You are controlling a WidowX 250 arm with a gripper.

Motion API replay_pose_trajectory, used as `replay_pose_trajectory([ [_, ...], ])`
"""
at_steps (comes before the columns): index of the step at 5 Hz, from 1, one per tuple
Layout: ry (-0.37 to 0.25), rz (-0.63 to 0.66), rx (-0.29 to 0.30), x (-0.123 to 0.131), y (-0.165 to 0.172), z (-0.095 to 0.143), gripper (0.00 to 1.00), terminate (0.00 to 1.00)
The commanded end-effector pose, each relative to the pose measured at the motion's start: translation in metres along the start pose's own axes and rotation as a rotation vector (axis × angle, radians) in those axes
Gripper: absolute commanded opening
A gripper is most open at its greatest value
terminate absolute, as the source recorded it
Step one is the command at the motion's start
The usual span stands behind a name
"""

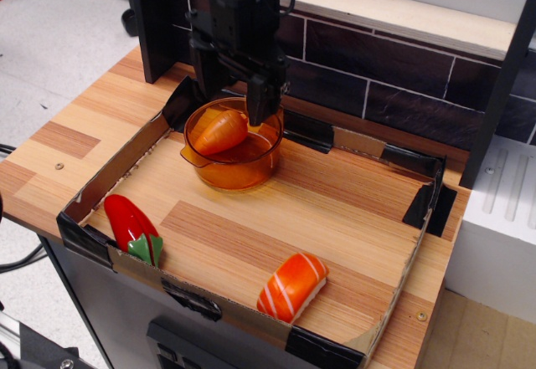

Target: Take carrot out of pot

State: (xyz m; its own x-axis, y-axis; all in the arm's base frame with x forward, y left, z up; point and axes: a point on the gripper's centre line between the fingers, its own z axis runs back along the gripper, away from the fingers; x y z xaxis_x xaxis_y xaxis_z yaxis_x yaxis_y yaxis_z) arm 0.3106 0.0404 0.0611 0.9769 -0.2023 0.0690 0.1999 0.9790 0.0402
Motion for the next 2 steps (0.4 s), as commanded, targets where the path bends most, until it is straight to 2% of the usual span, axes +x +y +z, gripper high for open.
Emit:
replay_pose_trajectory([
  [1,-0.018,-0.014,0.021,0.0135,0.0027,-0.0060,1.00,0.00],
  [2,-0.009,-0.019,0.034,0.0134,0.0034,-0.0145,1.00,0.00],
])
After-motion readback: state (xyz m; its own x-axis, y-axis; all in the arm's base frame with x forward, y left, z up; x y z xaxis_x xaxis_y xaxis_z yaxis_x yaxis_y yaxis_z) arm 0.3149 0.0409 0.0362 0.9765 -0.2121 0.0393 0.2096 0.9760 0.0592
